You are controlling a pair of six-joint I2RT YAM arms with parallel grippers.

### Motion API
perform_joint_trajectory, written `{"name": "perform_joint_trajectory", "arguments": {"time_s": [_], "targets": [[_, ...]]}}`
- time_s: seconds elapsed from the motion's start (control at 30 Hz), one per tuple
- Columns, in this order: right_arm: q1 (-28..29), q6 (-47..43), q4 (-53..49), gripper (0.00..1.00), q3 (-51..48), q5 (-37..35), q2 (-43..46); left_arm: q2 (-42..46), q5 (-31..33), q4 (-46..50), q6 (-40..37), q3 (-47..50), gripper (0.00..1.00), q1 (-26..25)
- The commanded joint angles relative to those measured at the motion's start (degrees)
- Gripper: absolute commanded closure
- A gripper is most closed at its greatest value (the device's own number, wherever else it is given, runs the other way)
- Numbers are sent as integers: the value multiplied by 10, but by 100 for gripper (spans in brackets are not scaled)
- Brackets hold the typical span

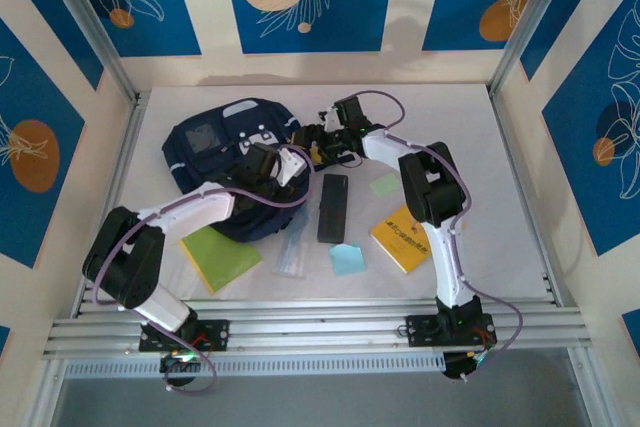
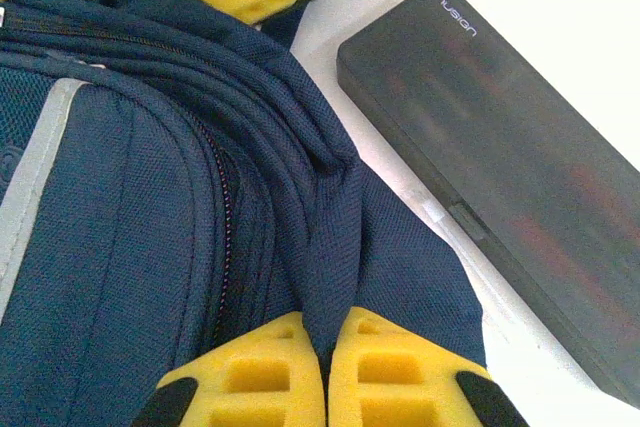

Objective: Pack the student bag
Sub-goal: Rotate the student bag at the top-center of the table.

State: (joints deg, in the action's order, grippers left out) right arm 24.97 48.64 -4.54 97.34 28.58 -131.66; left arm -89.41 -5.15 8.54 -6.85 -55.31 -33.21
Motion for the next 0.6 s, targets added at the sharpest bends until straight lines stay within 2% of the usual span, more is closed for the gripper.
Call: {"name": "perform_joint_trajectory", "arguments": {"time_s": [0.0,0.03,0.1,0.13,0.37,0.47,0.57], "targets": [[6,18,-15,40,41,25,-27,20,-29,-47,-10,3,100,-4],[6,20,-14,52,47,27,-32,20,-29,-50,-9,4,100,-5],[-2,29,1,89,43,26,-29,19,-16,-52,-8,5,100,-5],[-8,36,15,100,32,26,-22,17,-1,-52,-9,6,100,-4],[-85,33,78,100,-122,-1,124,-29,167,-69,-23,0,100,4],[-105,22,74,100,-186,2,186,-50,207,-86,-24,-18,100,5],[-106,17,73,100,-240,0,233,-62,219,-106,-22,-38,100,5]]}}
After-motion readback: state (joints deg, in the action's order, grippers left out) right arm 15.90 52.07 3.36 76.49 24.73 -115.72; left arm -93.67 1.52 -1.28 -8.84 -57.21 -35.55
